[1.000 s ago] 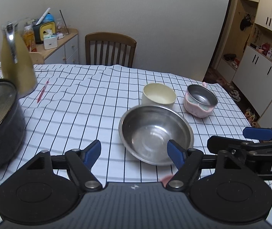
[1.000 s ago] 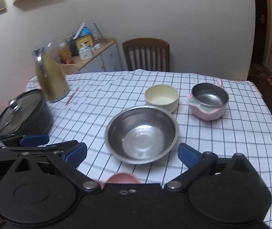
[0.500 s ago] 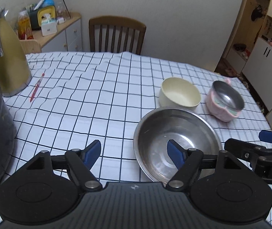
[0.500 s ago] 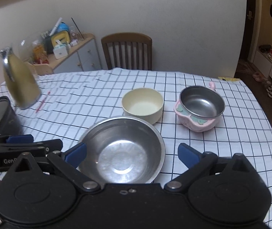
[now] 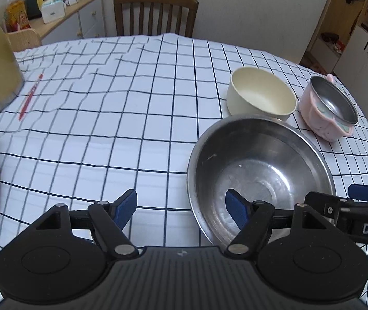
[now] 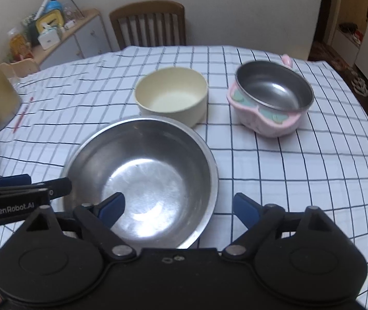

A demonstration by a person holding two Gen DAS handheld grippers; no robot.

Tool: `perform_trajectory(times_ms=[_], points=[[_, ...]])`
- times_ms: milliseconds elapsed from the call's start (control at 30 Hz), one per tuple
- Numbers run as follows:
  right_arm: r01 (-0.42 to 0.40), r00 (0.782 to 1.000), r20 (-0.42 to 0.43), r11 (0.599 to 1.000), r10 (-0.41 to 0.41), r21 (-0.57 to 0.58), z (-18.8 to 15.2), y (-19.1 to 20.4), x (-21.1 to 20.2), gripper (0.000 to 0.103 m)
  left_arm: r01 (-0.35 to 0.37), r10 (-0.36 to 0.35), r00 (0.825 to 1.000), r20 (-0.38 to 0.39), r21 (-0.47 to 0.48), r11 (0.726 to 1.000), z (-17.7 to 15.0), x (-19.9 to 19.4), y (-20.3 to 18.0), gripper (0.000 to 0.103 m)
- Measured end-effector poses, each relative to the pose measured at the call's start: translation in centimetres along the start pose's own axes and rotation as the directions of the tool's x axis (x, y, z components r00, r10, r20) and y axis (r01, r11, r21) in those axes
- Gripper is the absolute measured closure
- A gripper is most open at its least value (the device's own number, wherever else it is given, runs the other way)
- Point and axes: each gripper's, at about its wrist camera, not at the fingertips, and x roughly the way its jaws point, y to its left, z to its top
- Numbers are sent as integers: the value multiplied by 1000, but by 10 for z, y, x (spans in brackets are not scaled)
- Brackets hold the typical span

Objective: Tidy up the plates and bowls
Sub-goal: 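Move both grippers to the rim of the large steel bowl, then close both grippers on the steel bowl rim, then lift the steel bowl with both grippers and carry it toward the pink plate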

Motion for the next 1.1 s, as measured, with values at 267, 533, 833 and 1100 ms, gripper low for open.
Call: perform_trajectory(times_ms=[267,533,833,1100], points=[[36,998,-52,997,-33,66,2,-13,19,32,26,-27,999,-29,-47,999,4,18,3,53],[23,997,-80,993,-13,117,3,-23,28,59,41,-43,998,-49,-51,998,6,27,-1,71],[12,997,-84,992,-2,128,2,-23,29,86,51,-52,998,-45,-25,998,7,27,-3,89],[15,998,-60,993,-8,119,-1,-23,20,88,57,-58,998,-32,-36,998,6,17,-3,90]])
